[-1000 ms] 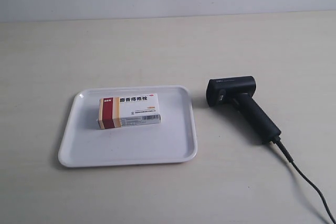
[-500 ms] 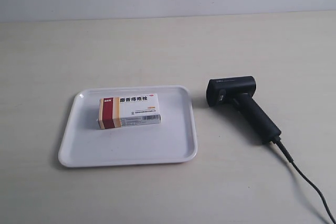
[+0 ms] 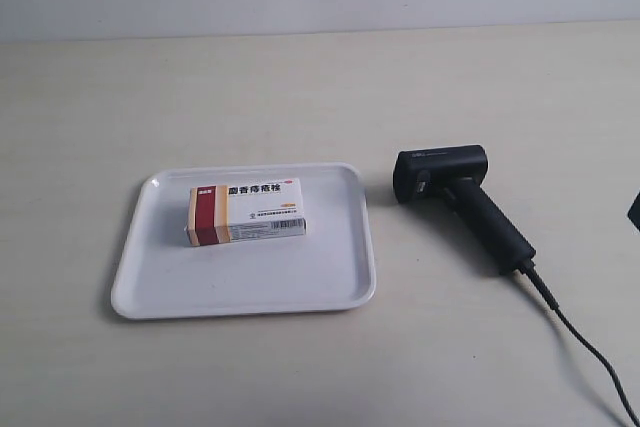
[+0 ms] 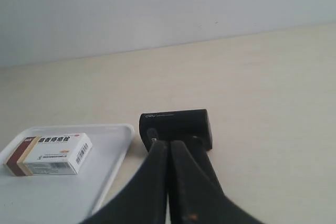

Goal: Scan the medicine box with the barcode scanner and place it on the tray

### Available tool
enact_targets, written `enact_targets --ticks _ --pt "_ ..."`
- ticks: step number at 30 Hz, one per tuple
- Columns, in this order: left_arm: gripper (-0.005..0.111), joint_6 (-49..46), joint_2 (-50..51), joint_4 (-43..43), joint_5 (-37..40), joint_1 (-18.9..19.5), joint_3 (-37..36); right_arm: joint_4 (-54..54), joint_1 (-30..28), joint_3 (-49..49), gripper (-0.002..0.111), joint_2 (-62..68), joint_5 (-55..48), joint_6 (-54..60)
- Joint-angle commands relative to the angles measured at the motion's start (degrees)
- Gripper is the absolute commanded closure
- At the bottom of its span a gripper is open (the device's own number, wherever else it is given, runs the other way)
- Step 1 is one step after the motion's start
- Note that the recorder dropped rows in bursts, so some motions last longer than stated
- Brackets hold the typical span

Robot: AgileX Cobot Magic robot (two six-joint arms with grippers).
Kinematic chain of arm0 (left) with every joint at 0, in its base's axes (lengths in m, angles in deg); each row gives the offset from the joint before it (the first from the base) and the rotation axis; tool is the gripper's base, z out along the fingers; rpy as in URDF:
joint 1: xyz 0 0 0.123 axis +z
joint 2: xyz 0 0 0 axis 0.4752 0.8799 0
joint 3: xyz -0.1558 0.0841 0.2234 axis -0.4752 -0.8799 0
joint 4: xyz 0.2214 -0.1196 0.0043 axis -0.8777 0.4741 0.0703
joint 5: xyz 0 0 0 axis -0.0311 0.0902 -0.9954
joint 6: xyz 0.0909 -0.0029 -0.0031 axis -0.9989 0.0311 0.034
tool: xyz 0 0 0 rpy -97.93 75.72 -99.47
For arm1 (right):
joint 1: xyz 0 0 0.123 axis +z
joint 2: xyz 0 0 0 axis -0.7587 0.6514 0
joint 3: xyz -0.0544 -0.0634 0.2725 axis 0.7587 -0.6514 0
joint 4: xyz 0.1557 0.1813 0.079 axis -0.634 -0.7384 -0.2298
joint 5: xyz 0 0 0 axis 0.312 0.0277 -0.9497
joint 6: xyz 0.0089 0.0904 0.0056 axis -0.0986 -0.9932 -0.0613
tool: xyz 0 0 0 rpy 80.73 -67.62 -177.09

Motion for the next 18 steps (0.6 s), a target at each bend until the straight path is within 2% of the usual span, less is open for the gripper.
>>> enact_targets --ticks 1,4,11,13,18 --pt "0.101 -0.05 -0.36 0.08 -0.07 0.06 -0.20 -0.44 -0.21 -0.24 0.108 -0.60 0.87 1.03" --pt "0.101 -0.05 -0.36 0.08 -0.07 0.06 -0.20 -0.44 -2.08 -0.24 0.108 -2.82 0.87 1.03" --pt "0.101 -0.05 -0.36 0.08 -0.07 0.06 -0.20 -0.20 -17.67 -0.24 0.108 -15.05 -5.82 1.14" --pt "0.101 -0.05 -0.36 0.08 -0.07 0.06 -0.20 0.82 -19.66 -0.24 0.108 -18.66 -8.78 1.14" --pt "0.101 -0.05 -0.36 0.08 -0.07 0.06 -0.20 2.52 -20.14 -0.24 0.108 -21.11 -11.89 1.14"
